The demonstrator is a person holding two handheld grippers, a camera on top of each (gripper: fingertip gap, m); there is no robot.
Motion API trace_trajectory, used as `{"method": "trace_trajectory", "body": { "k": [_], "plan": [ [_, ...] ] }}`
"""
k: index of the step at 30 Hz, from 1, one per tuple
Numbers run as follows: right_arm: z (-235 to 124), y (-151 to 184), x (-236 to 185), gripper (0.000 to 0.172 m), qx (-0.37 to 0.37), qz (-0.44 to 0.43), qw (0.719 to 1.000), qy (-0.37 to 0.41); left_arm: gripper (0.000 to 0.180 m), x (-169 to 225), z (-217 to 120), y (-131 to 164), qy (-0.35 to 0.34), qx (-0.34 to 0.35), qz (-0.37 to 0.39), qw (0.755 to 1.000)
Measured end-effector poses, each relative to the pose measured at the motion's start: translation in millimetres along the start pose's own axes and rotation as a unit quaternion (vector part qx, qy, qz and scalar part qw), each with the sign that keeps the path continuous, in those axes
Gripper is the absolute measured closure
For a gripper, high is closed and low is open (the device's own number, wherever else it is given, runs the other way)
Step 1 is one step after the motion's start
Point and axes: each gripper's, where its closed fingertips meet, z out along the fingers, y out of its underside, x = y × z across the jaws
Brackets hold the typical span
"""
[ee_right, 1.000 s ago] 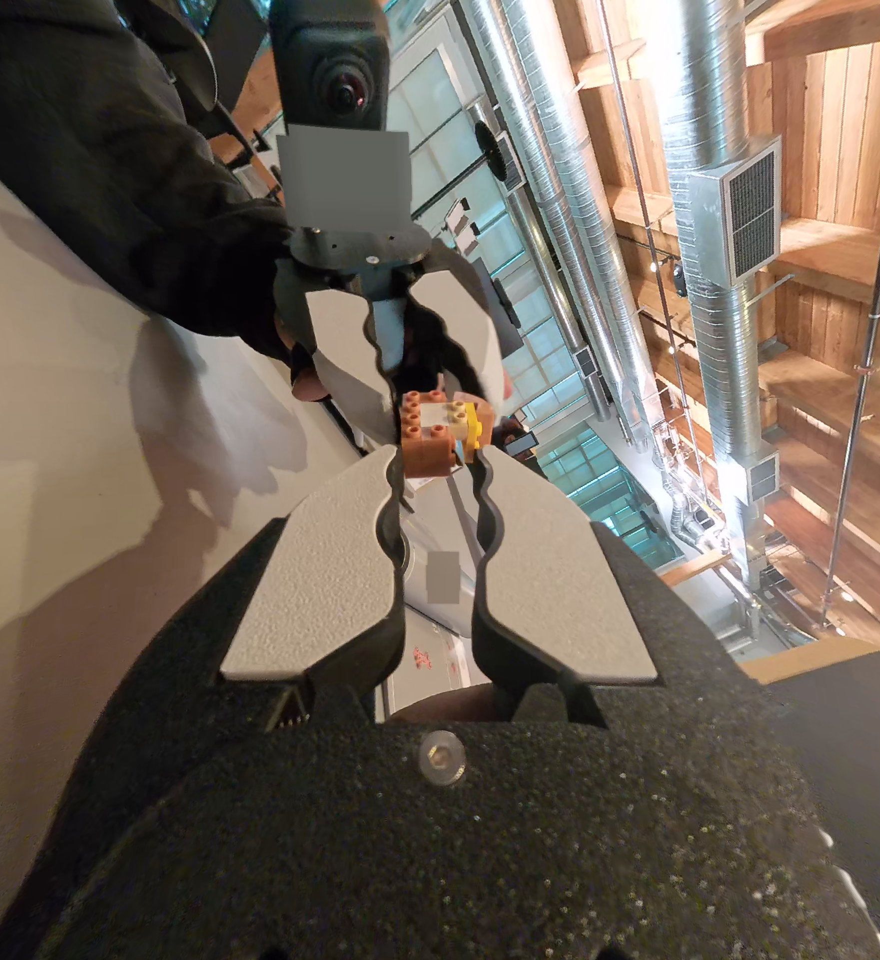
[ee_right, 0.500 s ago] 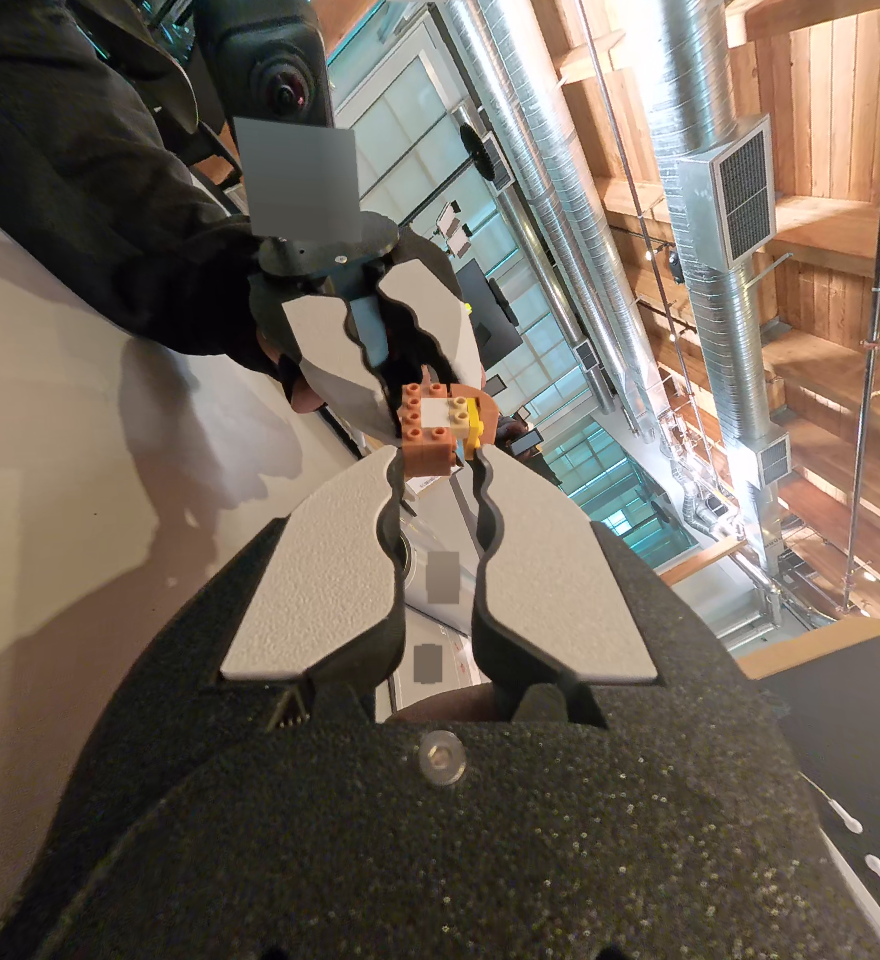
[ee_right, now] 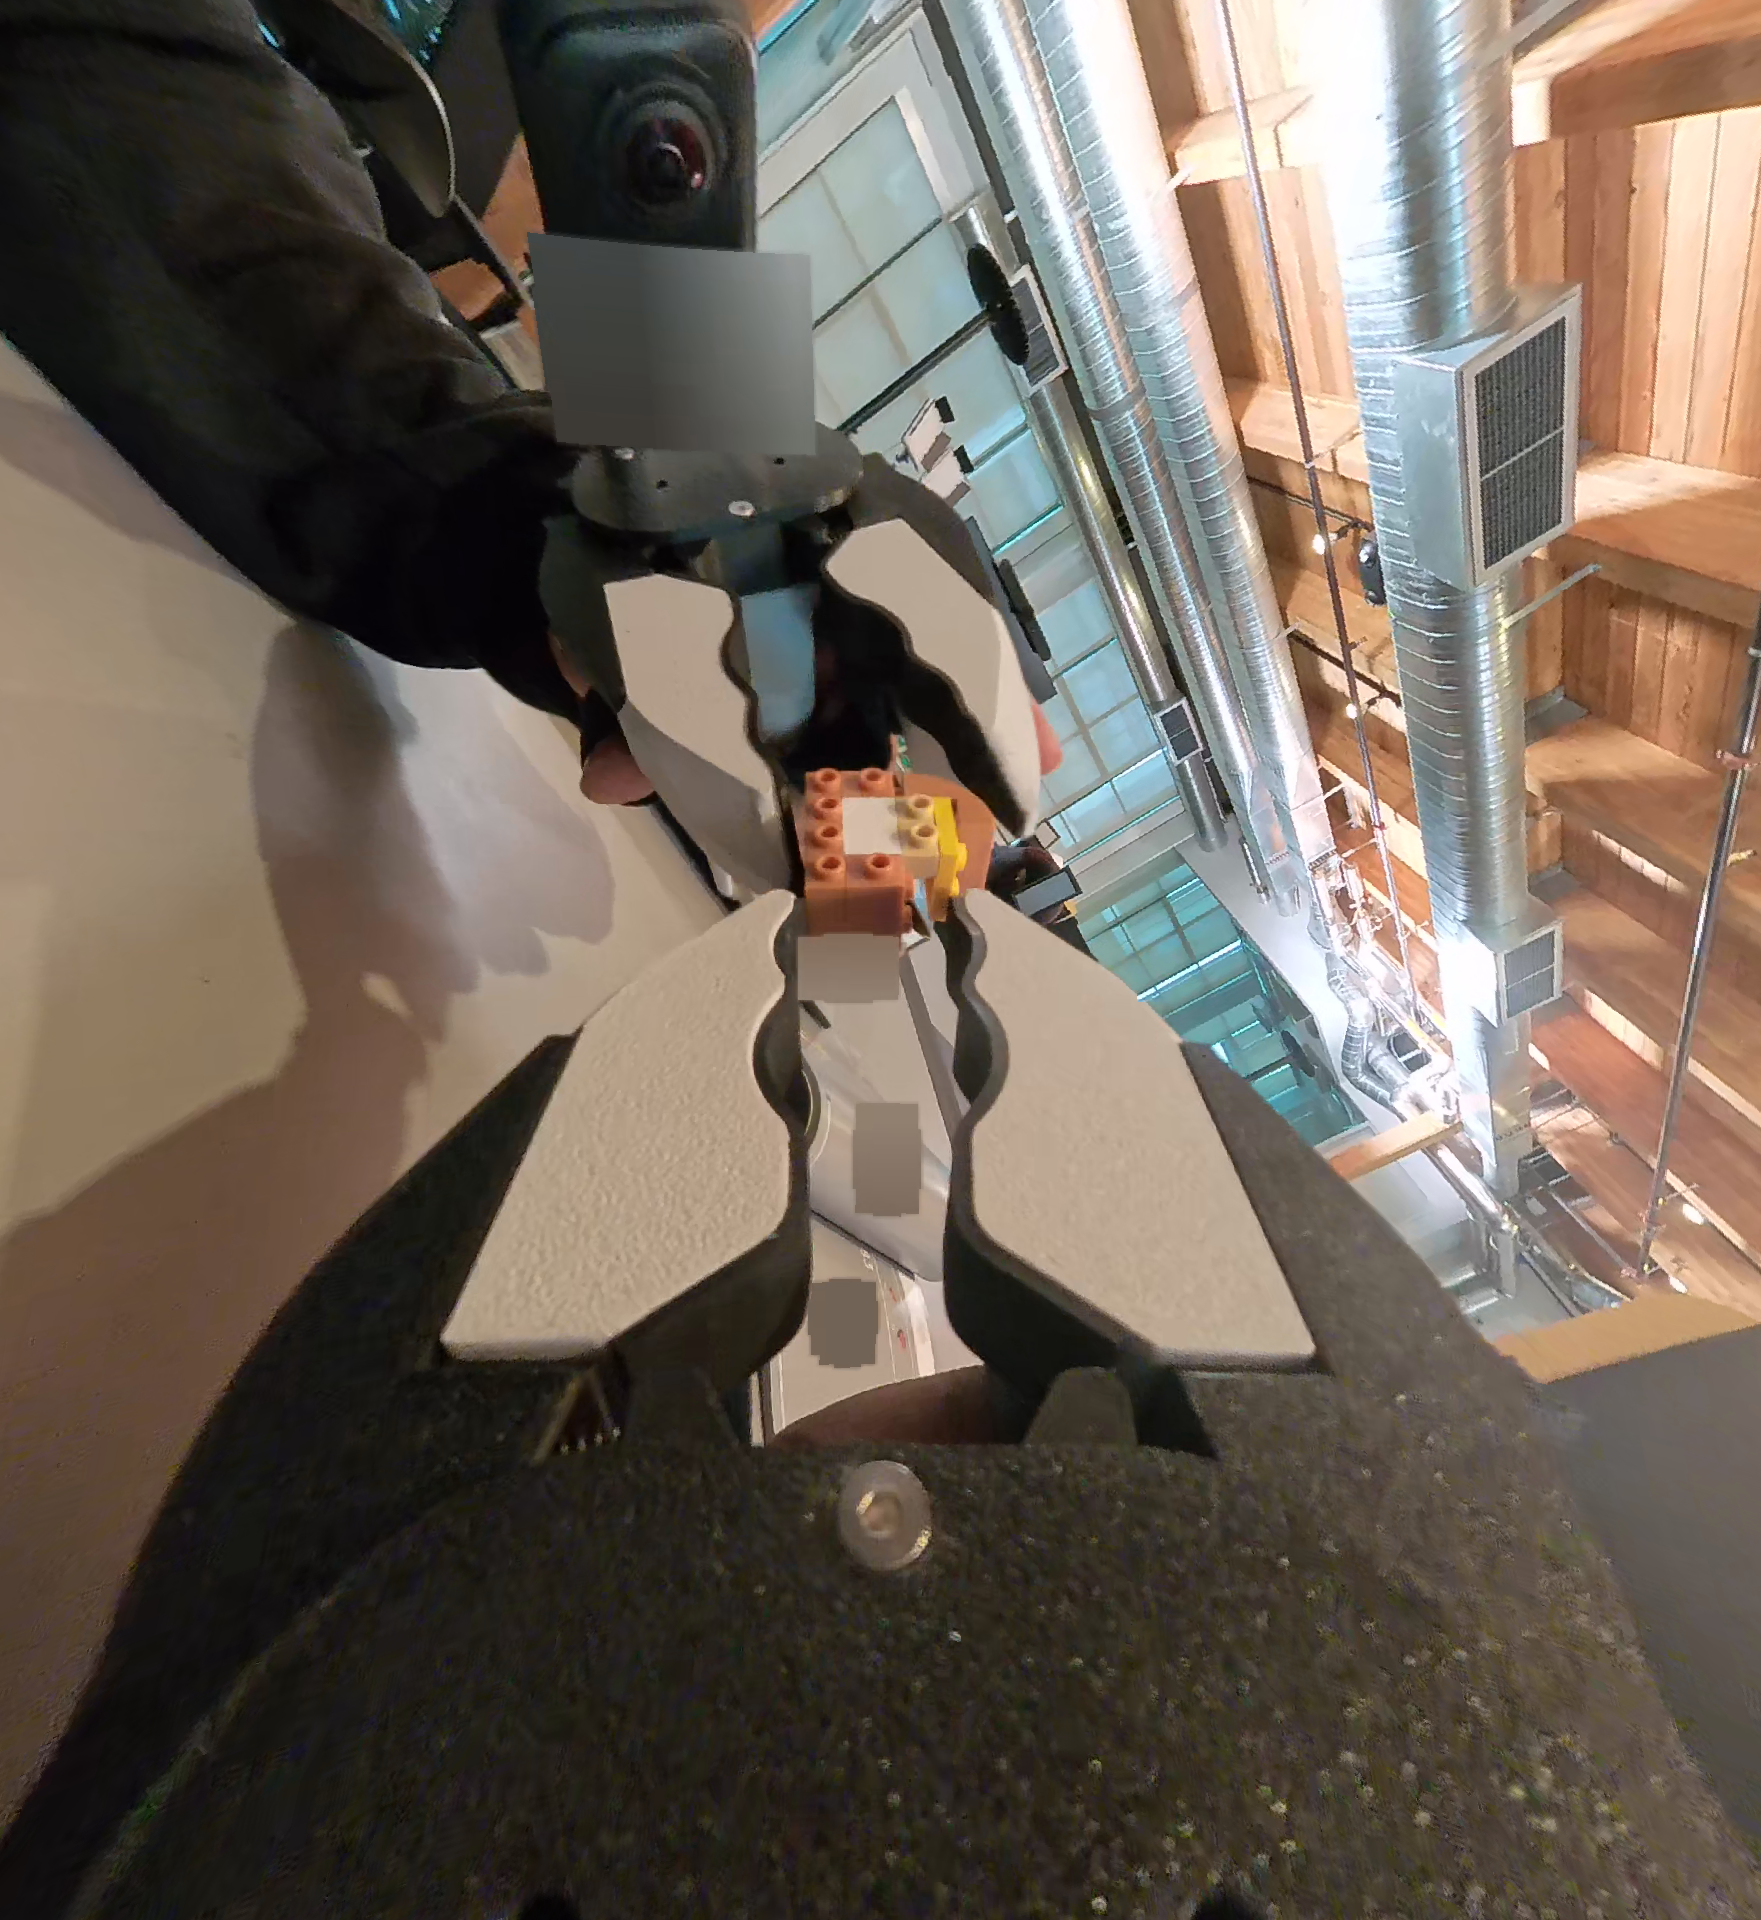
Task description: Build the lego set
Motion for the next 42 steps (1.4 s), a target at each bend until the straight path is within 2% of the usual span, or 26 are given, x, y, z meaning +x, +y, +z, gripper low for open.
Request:
{"method": "trace_trajectory", "body": {
  "k": [10,17,27,42],
  "plan": [
    [0,-5,-7,0.147,0.003,-0.027,0.999,-0.021,0.140,7,-1,-5,0.025,-0.002,0.048,0.999],
    [1,-9,-12,0.147,0.007,-0.041,0.999,-0.029,0.131,7,-4,-12,0.039,0.005,0.054,0.998],
    [1,-7,-9,0.147,0.003,-0.040,0.999,-0.024,0.146,11,-3,-11,0.047,-0.002,0.067,0.997],
    [1,-7,-7,0.148,0.005,-0.037,0.999,-0.018,0.147,9,-1,-11,0.039,0.004,0.043,0.998]
  ]
}}
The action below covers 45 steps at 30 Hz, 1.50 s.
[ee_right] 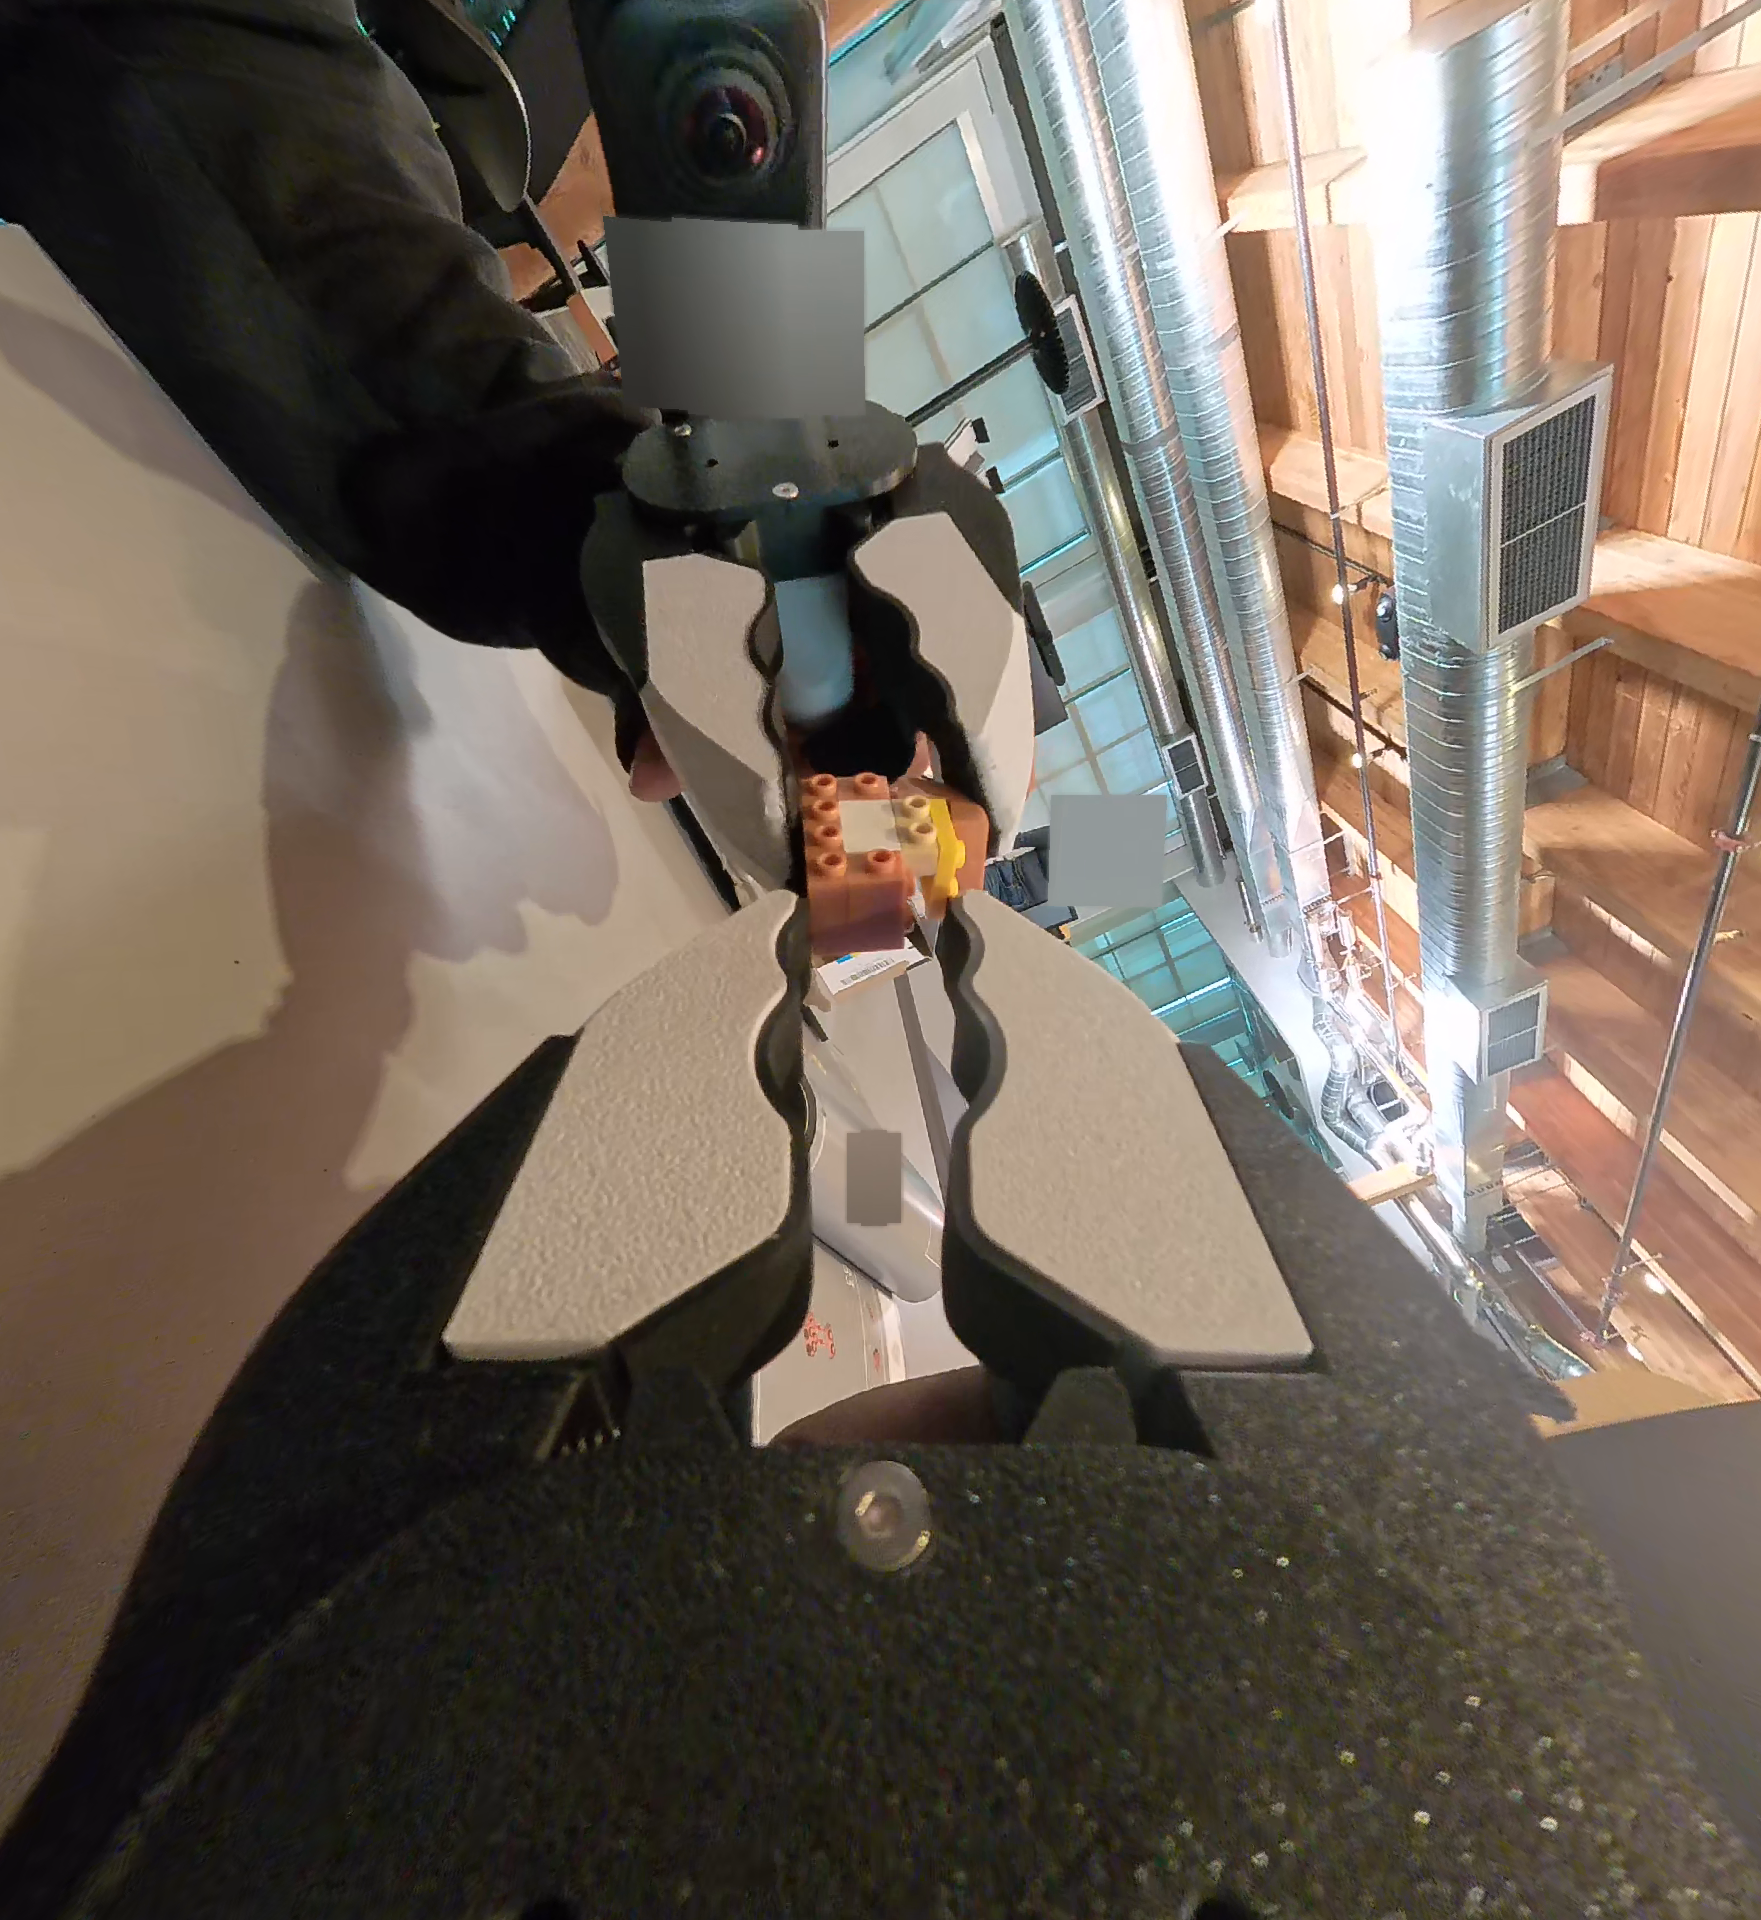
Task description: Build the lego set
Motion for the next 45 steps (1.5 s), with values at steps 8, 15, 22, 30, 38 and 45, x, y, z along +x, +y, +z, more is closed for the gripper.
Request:
{"method": "trace_trajectory", "body": {
  "k": [8,15,22,30,38,45],
  "plan": [
    [0,-1,0,0.154,0.001,-0.004,1.000,0.003,0.147,-3,1,-1,-0.006,0.001,-0.012,1.000],
    [0,2,3,0.153,-0.004,0.002,1.000,0.012,0.147,-5,1,1,-0.018,-0.008,-0.005,1.000],
    [2,3,-1,0.138,-0.012,-0.006,1.000,0.007,0.147,-5,1,-3,-0.010,0.018,-0.048,0.999],
    [1,-2,-2,0.136,-0.003,-0.001,1.000,-0.003,0.146,5,1,-5,0.026,0.028,-0.071,0.997],
    [2,-2,-4,0.145,-0.003,-0.014,1.000,-0.006,0.146,5,1,-6,0.026,0.028,-0.060,0.997],
    [2,-2,-1,0.145,-0.002,-0.013,1.000,0.011,0.143,0,1,-6,0.009,0.027,-0.061,0.998]
  ]
}}
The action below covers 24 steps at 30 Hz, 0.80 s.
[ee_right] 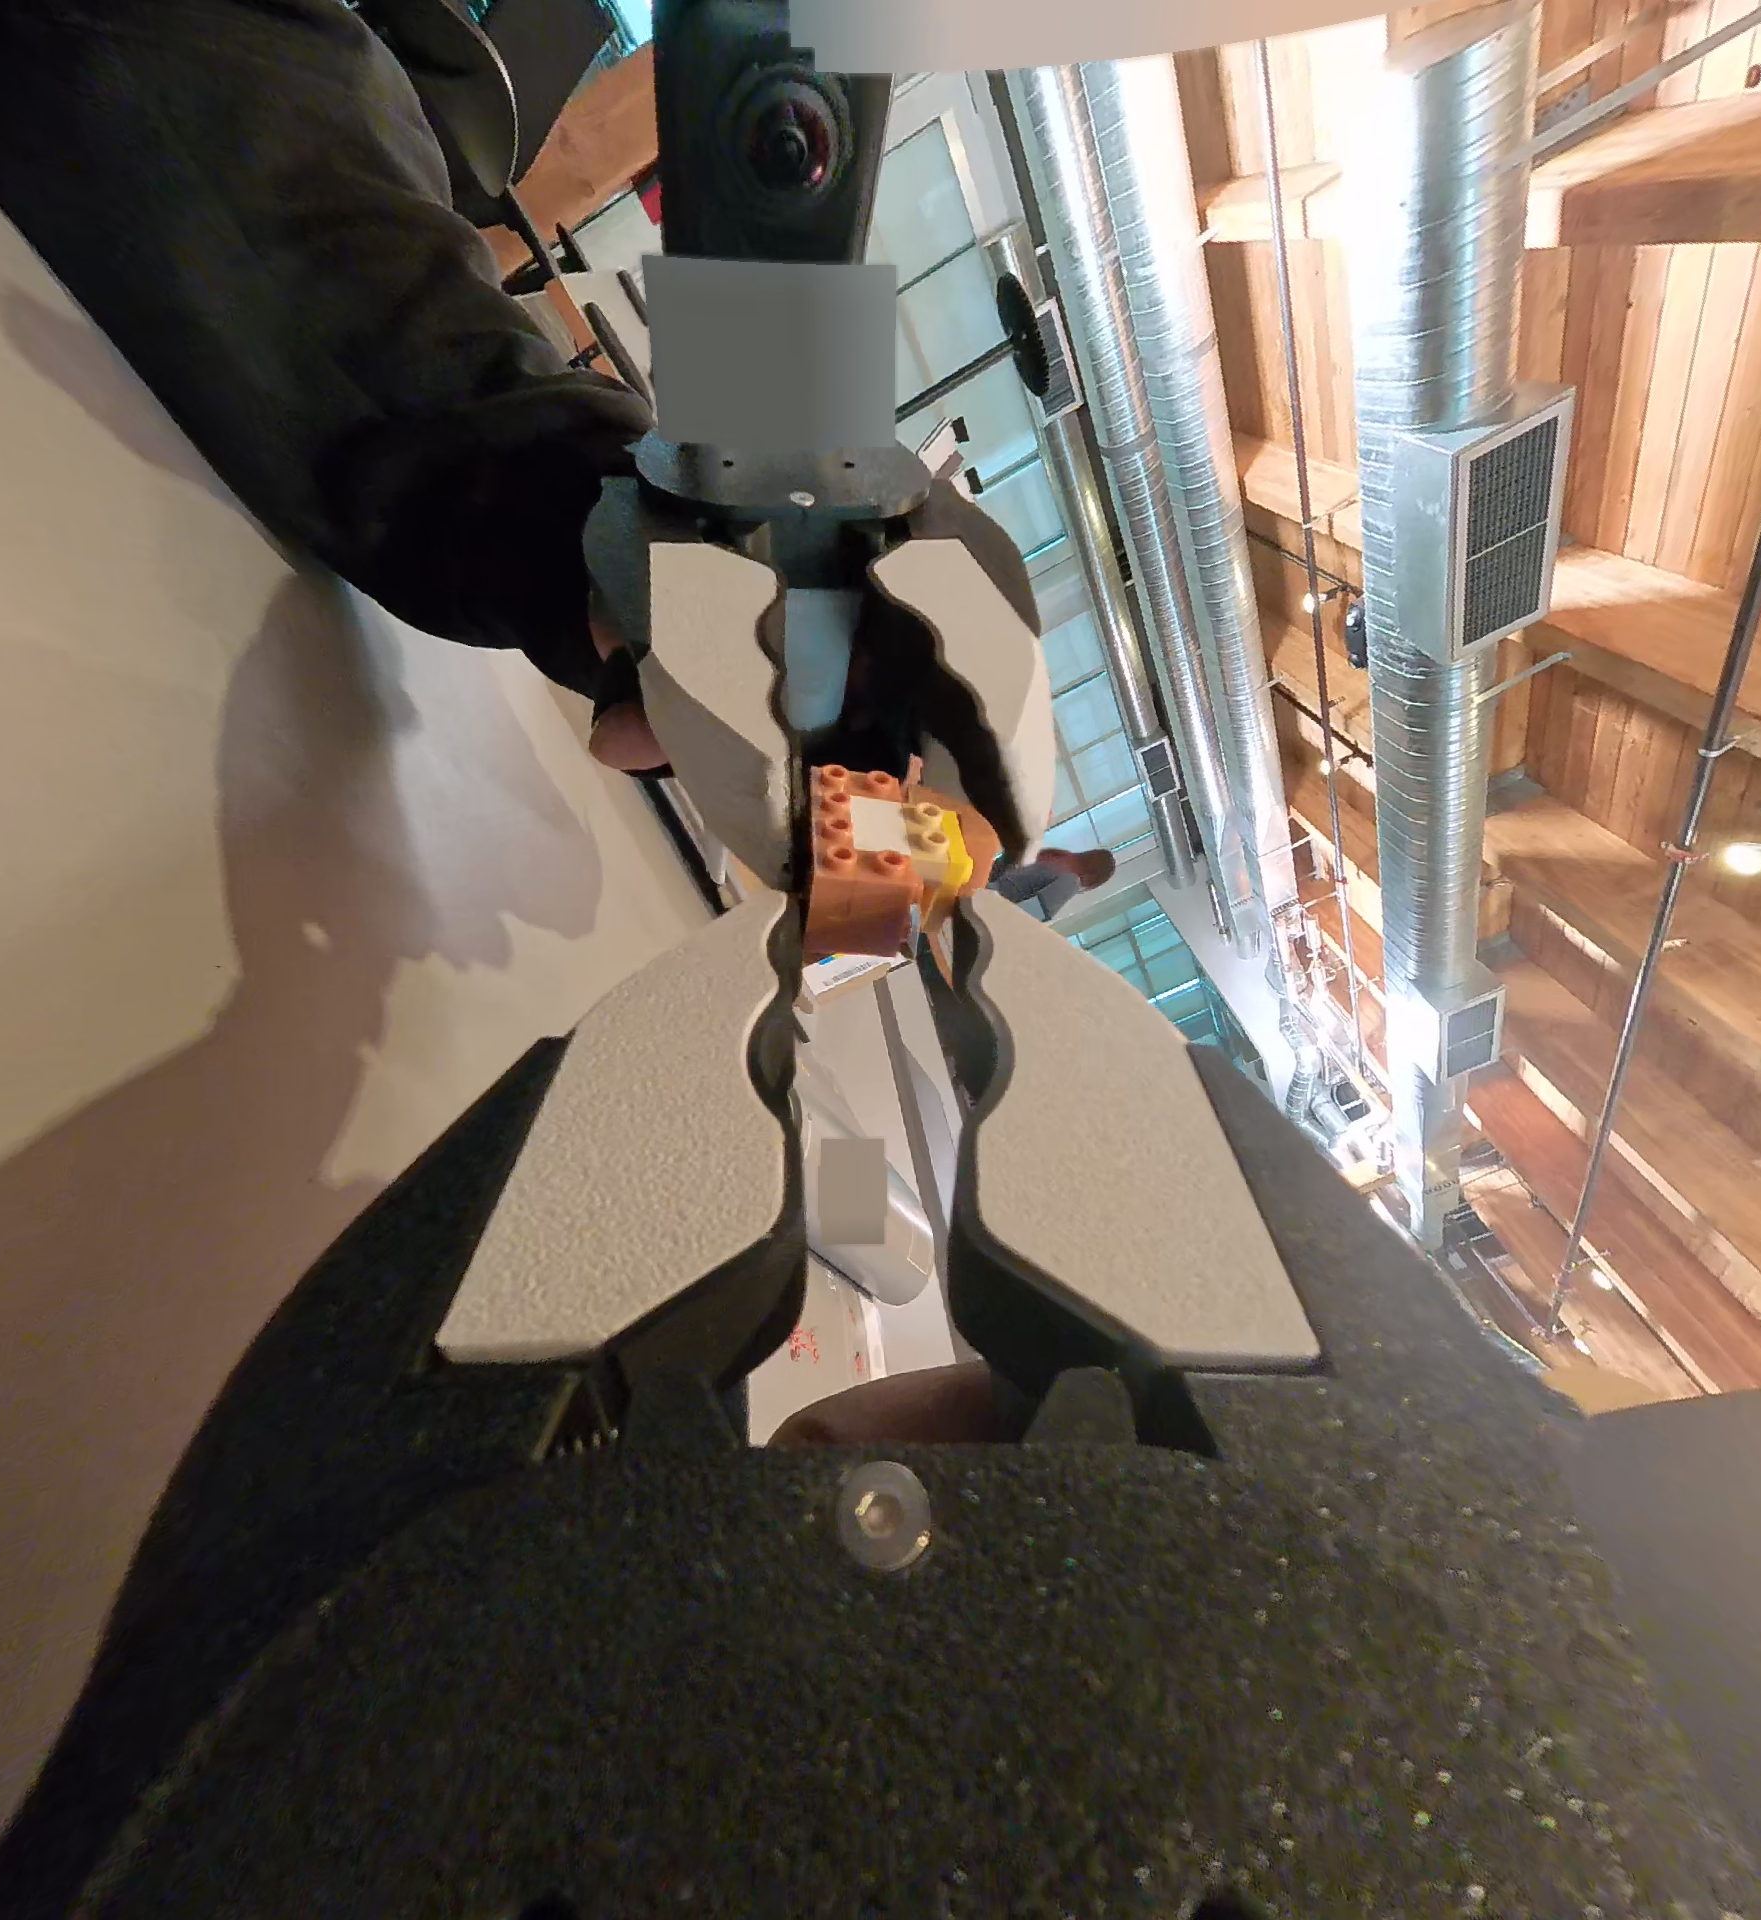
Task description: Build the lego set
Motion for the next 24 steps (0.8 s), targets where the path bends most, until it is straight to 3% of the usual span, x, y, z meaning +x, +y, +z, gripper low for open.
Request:
{"method": "trace_trajectory", "body": {
  "k": [12,24],
  "plan": [
    [-0.7,0.6,1.8,0.145,-0.007,-0.045,0.999,0.014,0.146,1.1,1.4,4.9,0.017,0.000,-0.058,0.998],
    [-0.1,5.5,7.9,0.145,-0.022,-0.061,0.997,0.037,0.147,-6.9,2.3,7.3,-0.036,-0.029,0.035,0.998]
  ]
}}
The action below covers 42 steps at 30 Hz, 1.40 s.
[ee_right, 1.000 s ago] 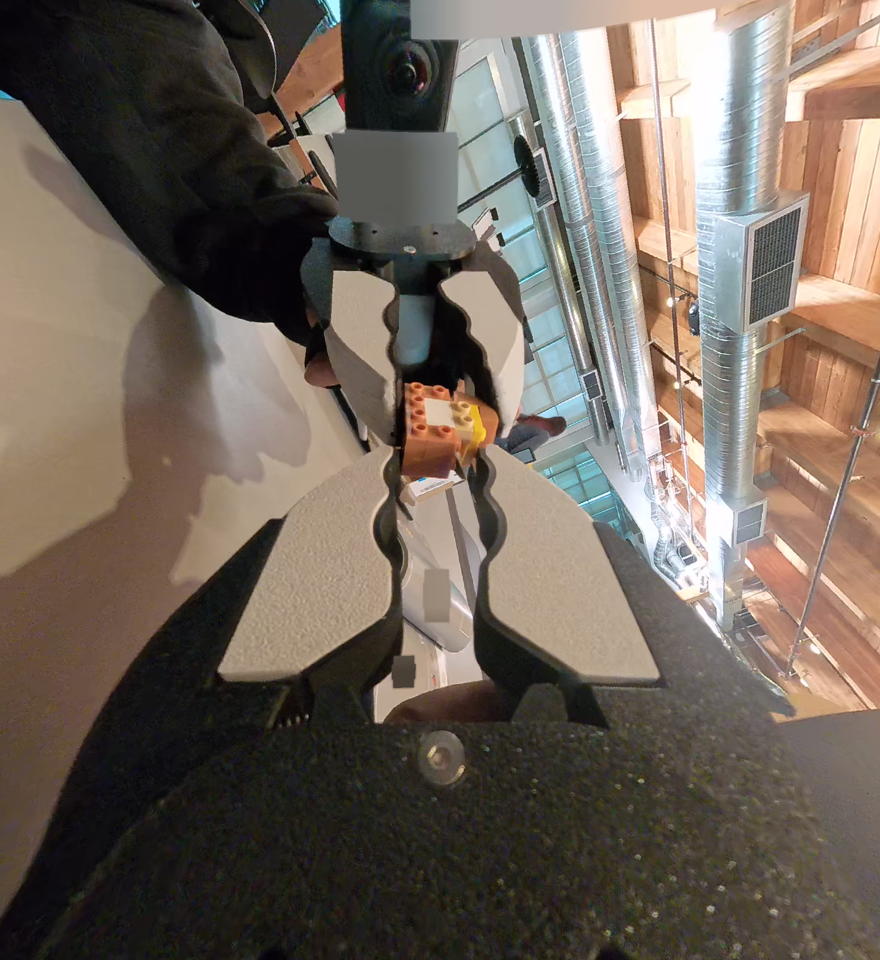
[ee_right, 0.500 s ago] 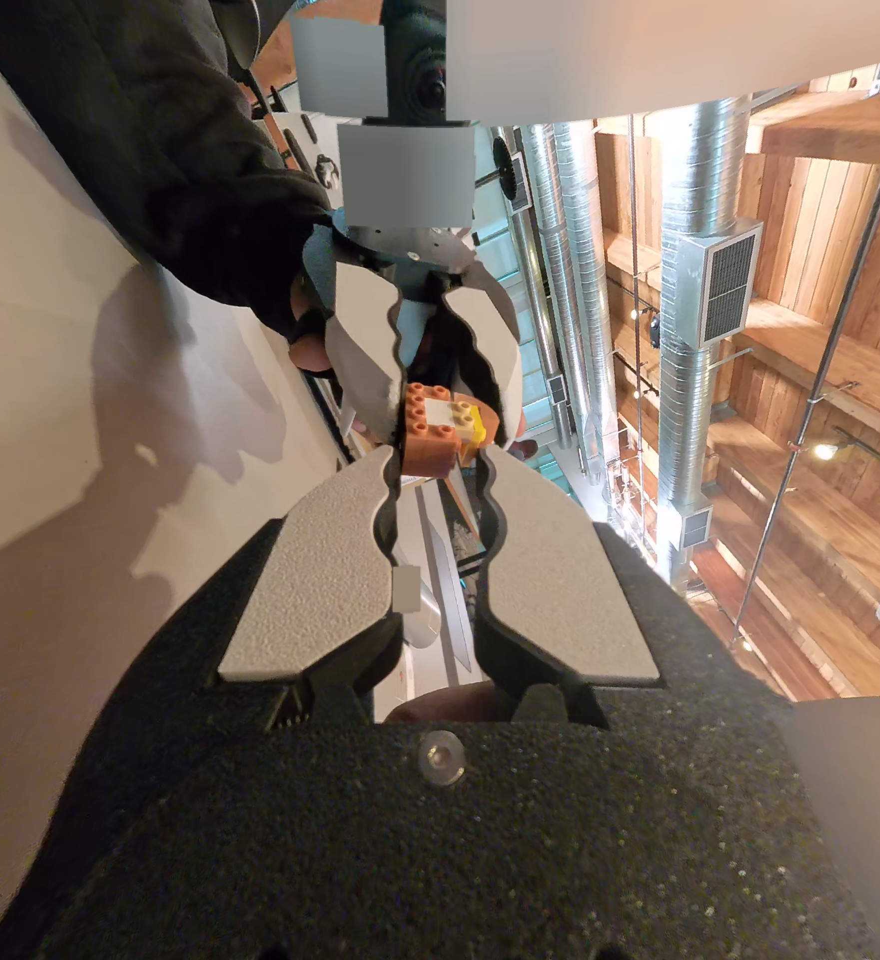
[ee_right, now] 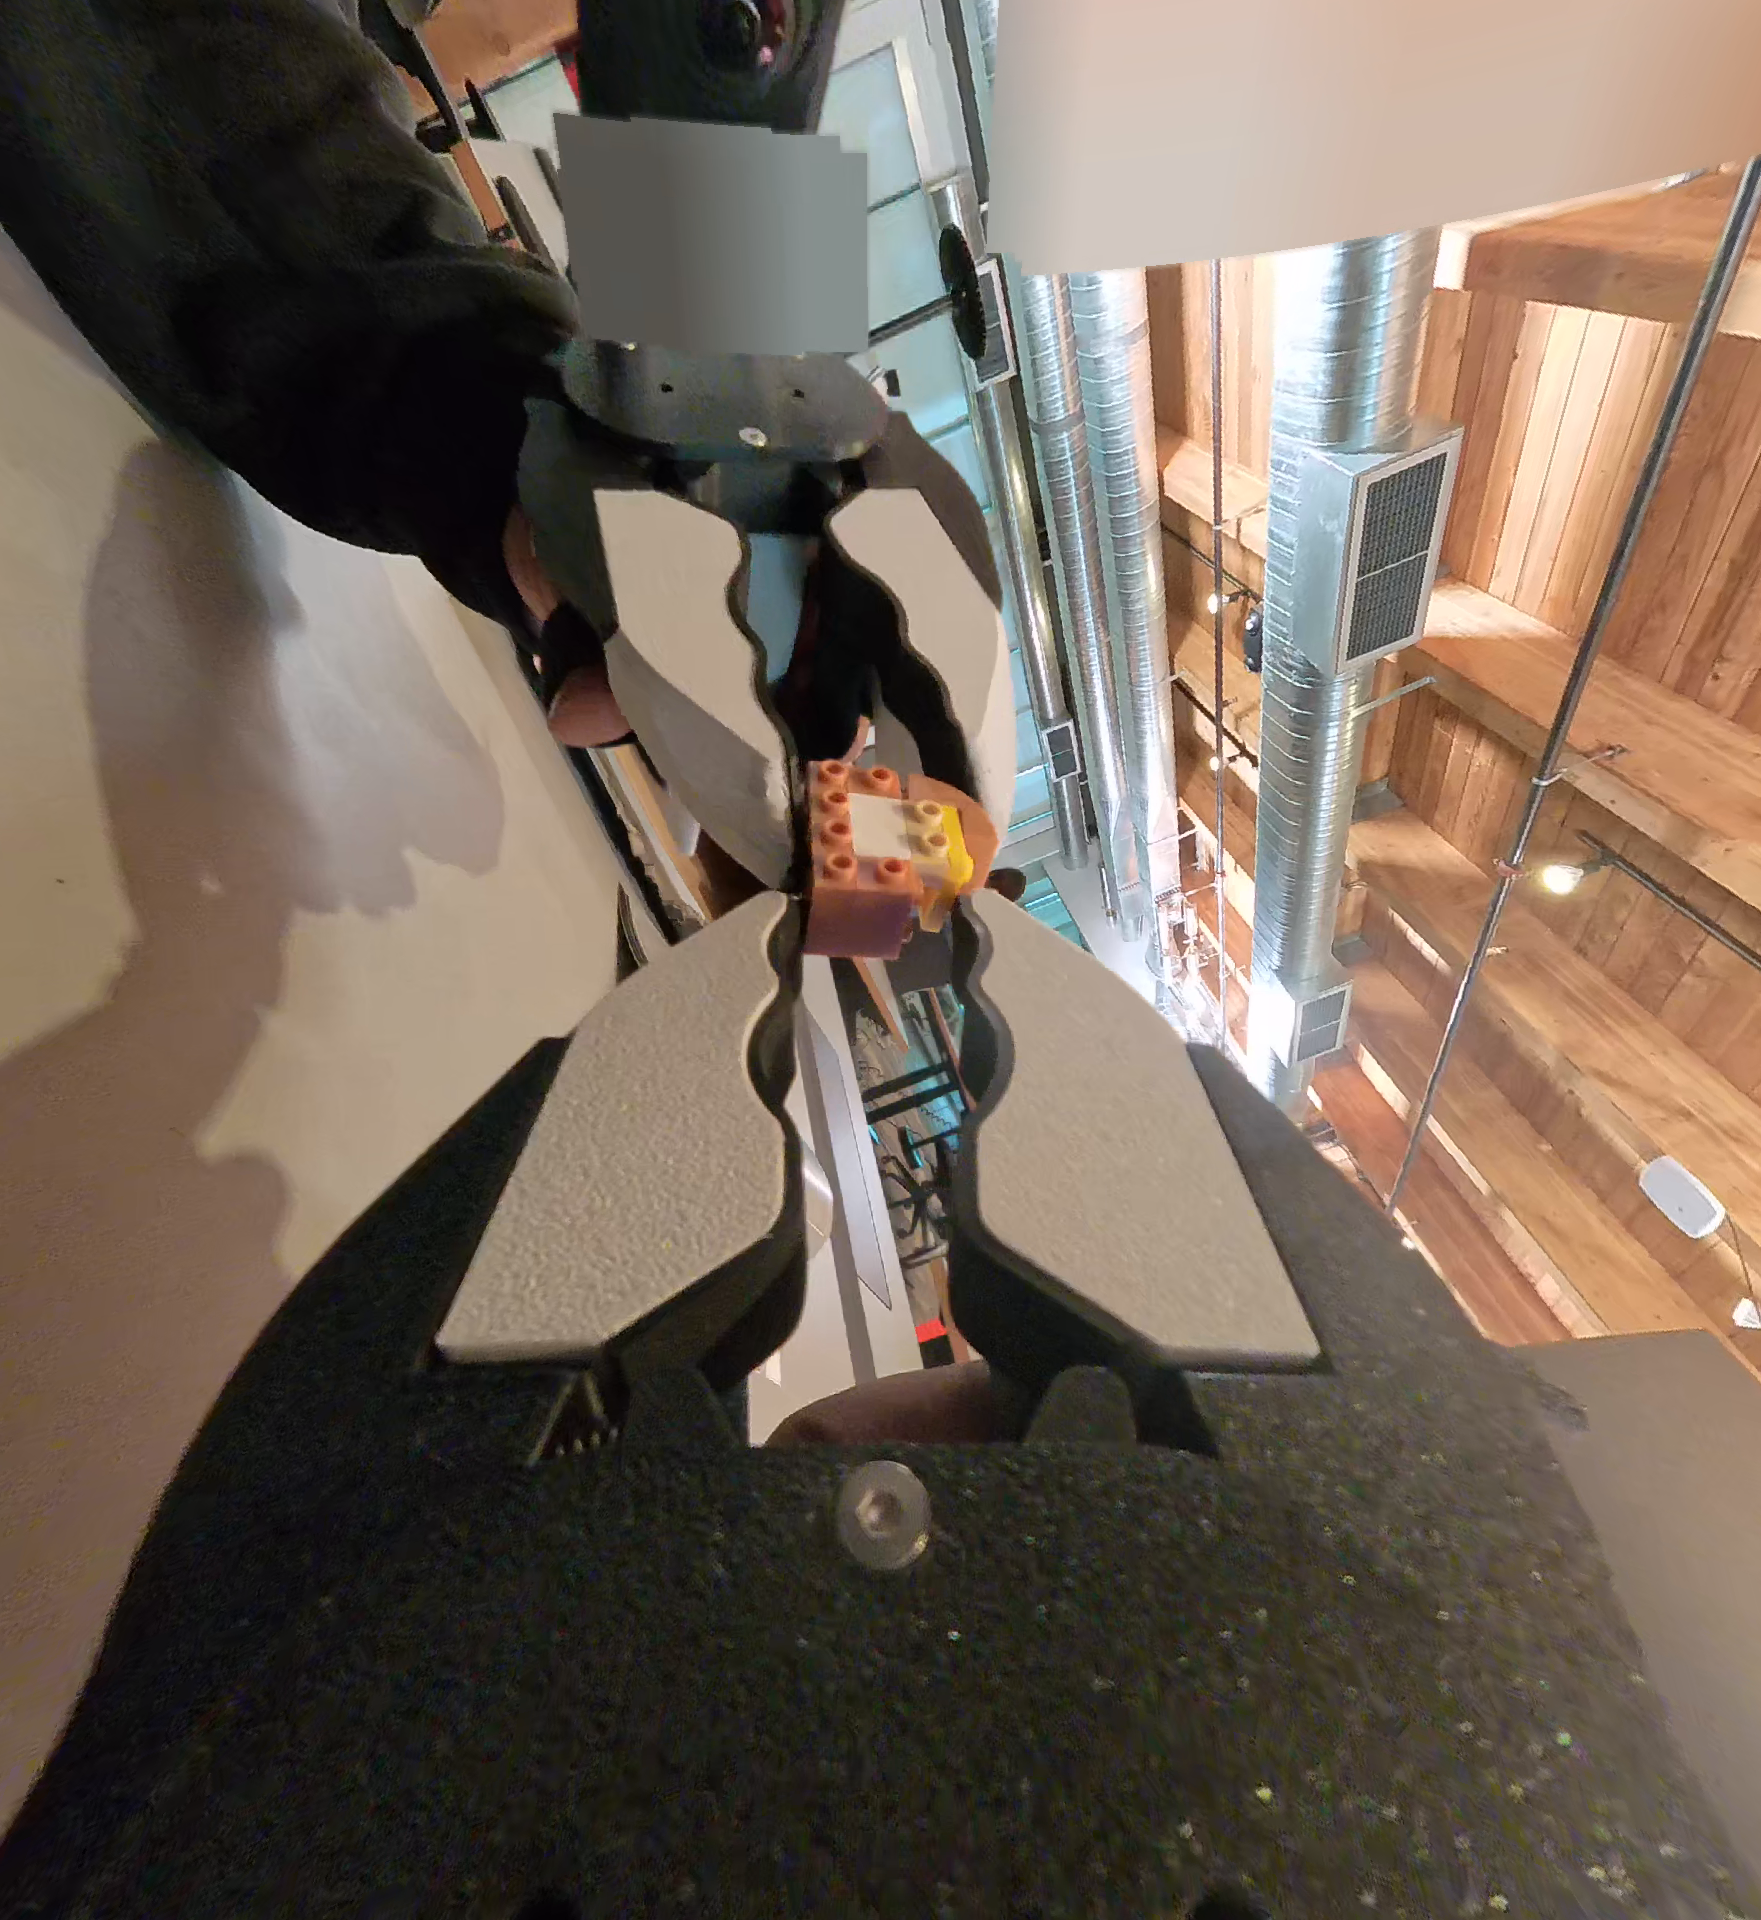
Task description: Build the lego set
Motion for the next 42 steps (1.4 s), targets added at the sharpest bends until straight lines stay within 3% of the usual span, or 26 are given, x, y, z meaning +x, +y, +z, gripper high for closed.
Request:
{"method": "trace_trajectory", "body": {
  "k": [4,8,15,21,28,31,35,42],
  "plan": [
    [0,2,2,0.145,-0.006,-0.010,1.000,0.009,0.148,-3,1,1,-0.020,-0.008,0.030,0.999],
    [1,2,3,0.145,-0.010,-0.017,1.000,0.015,0.148,-3,1,2,-0.021,-0.006,0.013,1.000],
    [0,2,9,0.145,-0.014,-0.041,0.998,0.038,0.142,-2,-1,6,0.024,0.021,-0.130,0.991],
    [-4,7,12,0.145,-0.024,-0.093,0.994,0.055,0.143,-10,-3,5,0.072,0.063,-0.333,0.938],
    [-7,14,11,0.145,-0.033,-0.125,0.990,0.061,0.142,0,4,12,0.122,0.046,-0.470,0.873],
    [-7,18,9,0.145,-0.038,-0.143,0.987,0.059,0.146,2,5,13,0.125,0.041,-0.491,0.861],
    [-6,20,6,0.145,-0.040,-0.151,0.986,0.056,0.159,10,9,19,0.126,0.010,-0.479,0.869],
    [-7,25,6,0.144,-0.044,-0.137,0.988,0.055,0.161,11,12,22,0.107,0.021,-0.482,0.869]
  ]
}}
